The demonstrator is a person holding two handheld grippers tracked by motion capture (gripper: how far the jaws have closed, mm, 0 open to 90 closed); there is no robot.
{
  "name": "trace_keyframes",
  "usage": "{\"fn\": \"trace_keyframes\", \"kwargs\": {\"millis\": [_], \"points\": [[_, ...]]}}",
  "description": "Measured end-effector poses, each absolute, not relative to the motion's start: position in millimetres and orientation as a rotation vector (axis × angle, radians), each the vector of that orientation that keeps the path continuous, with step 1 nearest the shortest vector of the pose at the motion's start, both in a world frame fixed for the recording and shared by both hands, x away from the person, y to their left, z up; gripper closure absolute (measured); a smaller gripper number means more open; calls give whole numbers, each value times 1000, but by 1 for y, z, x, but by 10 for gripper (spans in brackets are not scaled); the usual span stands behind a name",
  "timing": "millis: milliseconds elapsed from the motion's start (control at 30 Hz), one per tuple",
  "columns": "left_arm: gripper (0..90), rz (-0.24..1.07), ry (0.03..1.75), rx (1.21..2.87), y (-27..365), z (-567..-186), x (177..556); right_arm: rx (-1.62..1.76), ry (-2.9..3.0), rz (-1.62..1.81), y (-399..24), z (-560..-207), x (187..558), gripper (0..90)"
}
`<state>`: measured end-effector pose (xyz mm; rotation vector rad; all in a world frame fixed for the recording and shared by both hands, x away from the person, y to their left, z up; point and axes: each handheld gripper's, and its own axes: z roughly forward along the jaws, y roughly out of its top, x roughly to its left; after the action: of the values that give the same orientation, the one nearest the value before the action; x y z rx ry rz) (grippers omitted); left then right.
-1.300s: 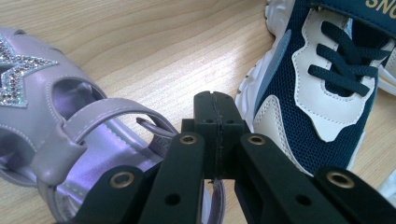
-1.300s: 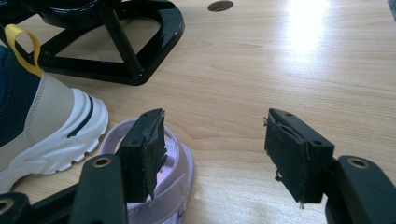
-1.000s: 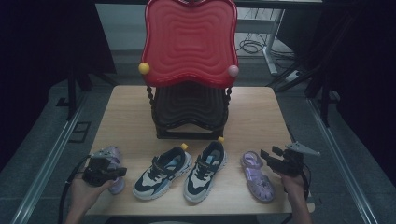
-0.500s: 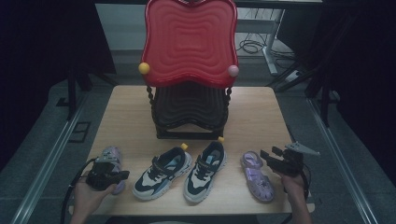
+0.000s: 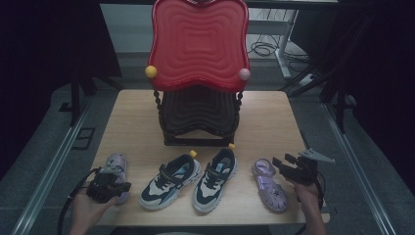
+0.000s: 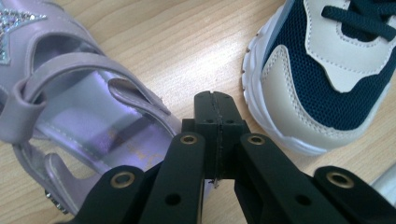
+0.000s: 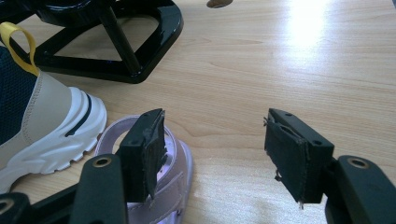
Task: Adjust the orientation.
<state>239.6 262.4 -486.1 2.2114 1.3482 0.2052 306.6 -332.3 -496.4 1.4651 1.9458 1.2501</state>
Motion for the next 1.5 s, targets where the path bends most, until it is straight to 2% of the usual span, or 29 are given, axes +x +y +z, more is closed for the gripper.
{"fn": "trace_keyframes", "kwargs": {"millis": [633,767,1067,1233,1333,1500], "points": [[897,168,1370,2274,276,-481,233,1474,1936,1250,-336,-497,307,383],[897,170,1408,2246,291,-483,229,1474,1935,1251,-336,-496,307,383],[894,165,1411,2234,292,-483,227,1475,1944,1248,-334,-498,308,383],[861,149,1320,2174,278,-475,227,1459,1948,1266,-332,-495,307,384],[815,191,1270,2123,271,-466,230,1454,1943,1282,-330,-492,308,383],[637,264,1220,2042,266,-456,246,1438,1955,1304,-330,-489,308,382]]}}
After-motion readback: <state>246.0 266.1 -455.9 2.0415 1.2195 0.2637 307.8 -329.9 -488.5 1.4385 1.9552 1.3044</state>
